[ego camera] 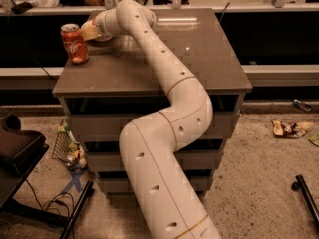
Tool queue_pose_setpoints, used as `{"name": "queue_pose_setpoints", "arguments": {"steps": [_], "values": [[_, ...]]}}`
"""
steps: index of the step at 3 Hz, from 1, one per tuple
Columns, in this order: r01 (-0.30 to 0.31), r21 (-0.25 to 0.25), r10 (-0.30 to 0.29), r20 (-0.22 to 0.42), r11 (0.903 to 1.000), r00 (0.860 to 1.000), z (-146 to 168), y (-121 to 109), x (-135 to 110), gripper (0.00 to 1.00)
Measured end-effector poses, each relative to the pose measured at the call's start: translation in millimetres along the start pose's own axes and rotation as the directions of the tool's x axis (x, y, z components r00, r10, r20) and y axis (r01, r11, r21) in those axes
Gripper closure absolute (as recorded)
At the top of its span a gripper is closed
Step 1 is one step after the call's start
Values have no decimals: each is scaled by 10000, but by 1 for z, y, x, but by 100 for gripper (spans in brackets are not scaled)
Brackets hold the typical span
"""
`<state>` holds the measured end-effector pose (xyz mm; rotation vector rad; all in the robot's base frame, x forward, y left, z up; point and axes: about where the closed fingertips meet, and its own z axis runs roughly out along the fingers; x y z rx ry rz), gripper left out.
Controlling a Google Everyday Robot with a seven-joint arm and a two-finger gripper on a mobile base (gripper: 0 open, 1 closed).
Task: Place apple into paper bowl
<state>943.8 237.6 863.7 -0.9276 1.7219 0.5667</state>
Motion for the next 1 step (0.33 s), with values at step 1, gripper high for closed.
{"name": "queue_pose_setpoints", "arguments": {"steps": [1], "values": [[0, 0, 0, 0, 10000, 10000, 0, 0, 0, 0]]}}
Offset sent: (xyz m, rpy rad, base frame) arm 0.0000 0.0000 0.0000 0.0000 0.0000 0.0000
